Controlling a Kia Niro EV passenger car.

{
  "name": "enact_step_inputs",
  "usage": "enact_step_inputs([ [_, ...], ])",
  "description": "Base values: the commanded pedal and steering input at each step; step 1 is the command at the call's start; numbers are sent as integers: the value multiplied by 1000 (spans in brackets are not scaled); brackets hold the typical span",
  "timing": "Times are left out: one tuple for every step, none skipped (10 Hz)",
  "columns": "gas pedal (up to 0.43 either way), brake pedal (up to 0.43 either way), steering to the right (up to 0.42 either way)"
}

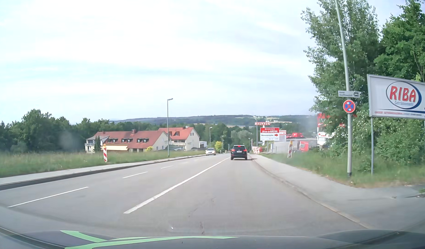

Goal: Follow the waypoints while adhering to traffic rules and regulations

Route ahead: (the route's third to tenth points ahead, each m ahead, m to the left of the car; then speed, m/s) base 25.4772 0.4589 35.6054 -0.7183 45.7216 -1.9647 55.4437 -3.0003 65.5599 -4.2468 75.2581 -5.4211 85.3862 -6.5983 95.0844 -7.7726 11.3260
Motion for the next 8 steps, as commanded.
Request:
enact_step_inputs([
  [0,0,25],
  [0,0,26],
  [0,0,26],
  [0,0,26],
  [0,0,27],
  [0,0,27],
  [0,0,27],
  [0,0,27],
])
